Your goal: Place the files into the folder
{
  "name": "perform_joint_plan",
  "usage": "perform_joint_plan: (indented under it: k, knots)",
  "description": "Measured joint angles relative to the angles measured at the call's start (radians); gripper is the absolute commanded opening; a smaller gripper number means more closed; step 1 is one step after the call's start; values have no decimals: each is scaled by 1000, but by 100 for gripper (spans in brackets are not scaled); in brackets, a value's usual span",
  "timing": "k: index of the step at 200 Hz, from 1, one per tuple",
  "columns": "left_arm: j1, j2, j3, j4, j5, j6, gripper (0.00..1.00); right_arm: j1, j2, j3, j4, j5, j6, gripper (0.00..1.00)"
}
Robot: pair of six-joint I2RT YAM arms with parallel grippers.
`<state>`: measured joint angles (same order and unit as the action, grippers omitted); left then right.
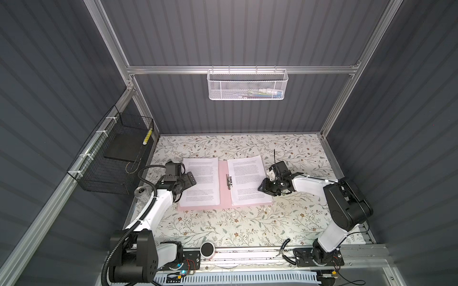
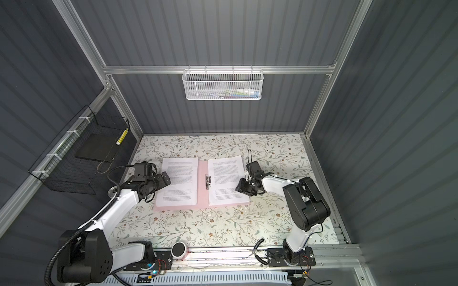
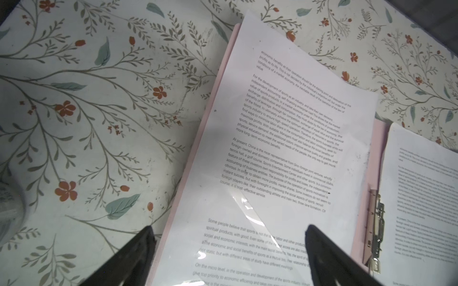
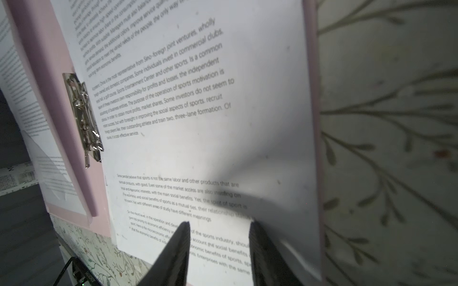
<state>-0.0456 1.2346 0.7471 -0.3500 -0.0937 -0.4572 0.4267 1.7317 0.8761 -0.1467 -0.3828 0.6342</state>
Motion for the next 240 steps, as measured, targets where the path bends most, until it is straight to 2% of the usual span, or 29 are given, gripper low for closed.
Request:
perform_joint_plan:
  k: [65,168,240]
  knots:
    - [75,7,-82,64,31,-10,99,-13,18,-6,54,-48,0,41]
    - [196,39,-202,209,223,-34,99,-16,35,-6,84,-86,1,40]
    - [213,-34,-207,253,338,-60,96,-21,40,-5,87,-101,2,40]
